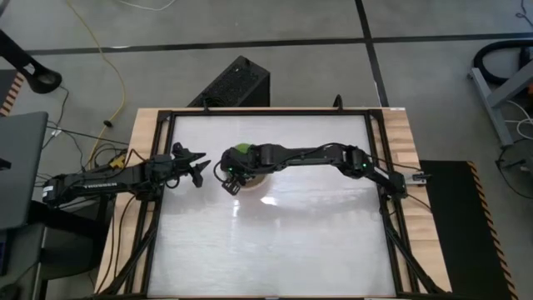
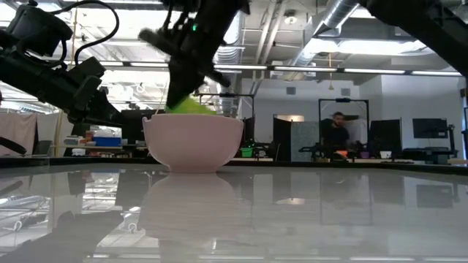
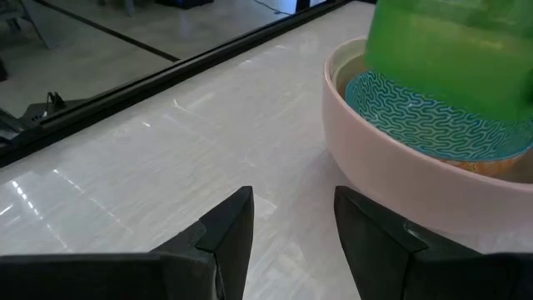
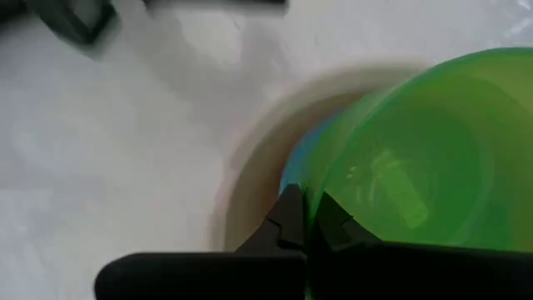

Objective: Nest bowls inside each other
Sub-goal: Stack the green bowl on top of the blue patterned bowl

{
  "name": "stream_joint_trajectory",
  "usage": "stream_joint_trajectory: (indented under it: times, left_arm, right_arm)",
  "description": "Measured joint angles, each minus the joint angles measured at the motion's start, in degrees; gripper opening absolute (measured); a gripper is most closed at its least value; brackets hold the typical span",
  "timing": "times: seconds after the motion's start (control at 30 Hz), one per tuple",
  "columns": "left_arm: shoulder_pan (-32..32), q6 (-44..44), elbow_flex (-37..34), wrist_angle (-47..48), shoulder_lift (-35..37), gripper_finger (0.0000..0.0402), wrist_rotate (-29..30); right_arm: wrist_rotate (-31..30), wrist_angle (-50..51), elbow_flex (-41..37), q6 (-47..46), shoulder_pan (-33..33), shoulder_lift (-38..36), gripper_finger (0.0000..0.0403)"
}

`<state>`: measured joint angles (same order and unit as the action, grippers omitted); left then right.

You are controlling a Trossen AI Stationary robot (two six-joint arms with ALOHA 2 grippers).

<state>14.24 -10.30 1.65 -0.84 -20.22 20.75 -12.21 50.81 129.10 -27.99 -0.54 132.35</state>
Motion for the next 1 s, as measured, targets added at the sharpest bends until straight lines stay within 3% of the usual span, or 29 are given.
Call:
stream_joint_trajectory:
  times: [0.63, 1.0]
  left_arm:
    - [0.0, 0.0, -0.01, 0.02, 0.01, 0.0158, -0.01]
    - [0.0, 0.0, 0.0, 0.02, 0.0, 0.0158, 0.0]
  right_arm:
    - [3.37, 5.77, -0.05, -1.54, -1.06, 1.1, 0.0008]
    - [3.34, 5.99, -0.05, -0.6, -0.87, 1.1, 0.007]
